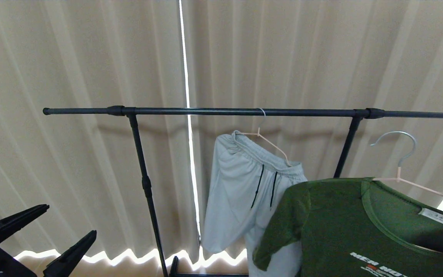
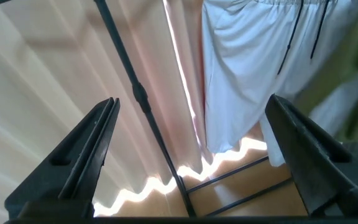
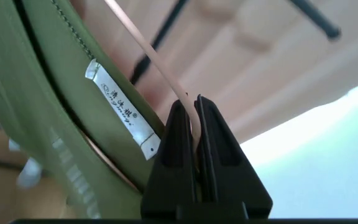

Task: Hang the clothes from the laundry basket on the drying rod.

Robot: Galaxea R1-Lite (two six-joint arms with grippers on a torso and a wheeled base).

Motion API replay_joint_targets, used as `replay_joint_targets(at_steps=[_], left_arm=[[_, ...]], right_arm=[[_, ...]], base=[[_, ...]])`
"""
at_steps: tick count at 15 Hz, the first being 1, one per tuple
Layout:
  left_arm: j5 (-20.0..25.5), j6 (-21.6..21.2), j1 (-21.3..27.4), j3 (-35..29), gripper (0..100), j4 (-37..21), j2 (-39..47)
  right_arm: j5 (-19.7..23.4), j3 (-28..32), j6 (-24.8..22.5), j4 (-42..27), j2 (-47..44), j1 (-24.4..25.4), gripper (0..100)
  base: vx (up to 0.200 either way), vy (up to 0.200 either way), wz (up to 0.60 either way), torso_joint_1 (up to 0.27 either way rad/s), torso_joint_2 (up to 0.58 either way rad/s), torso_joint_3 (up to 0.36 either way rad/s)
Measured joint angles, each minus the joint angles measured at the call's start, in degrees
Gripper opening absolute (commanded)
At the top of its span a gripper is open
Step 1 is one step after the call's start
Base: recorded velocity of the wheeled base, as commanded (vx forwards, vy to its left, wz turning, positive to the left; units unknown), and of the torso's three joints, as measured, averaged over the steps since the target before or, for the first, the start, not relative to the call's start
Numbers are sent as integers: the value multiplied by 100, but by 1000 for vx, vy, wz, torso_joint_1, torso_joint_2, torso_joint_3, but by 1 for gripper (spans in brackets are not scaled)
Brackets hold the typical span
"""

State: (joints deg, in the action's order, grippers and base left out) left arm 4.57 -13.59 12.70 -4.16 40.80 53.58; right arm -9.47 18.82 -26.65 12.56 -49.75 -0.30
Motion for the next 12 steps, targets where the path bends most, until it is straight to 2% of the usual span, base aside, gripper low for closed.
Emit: replay_joint_targets(at_steps=[4,8,12], left_arm=[[-4,-15,-4,44,100,-2,-151],[-30,-72,-22,55,100,-22,-391],[-30,-80,-20,22,100,-108,-439]], right_arm=[[63,-405,155,-235,640,-633,0],[133,-791,366,-161,817,-702,0],[168,-1012,352,-107,1009,-707,0]], base=[[0,0,0,0,0,0],[0,0,0,0,0,0],[0,0,0,0,0,0]])
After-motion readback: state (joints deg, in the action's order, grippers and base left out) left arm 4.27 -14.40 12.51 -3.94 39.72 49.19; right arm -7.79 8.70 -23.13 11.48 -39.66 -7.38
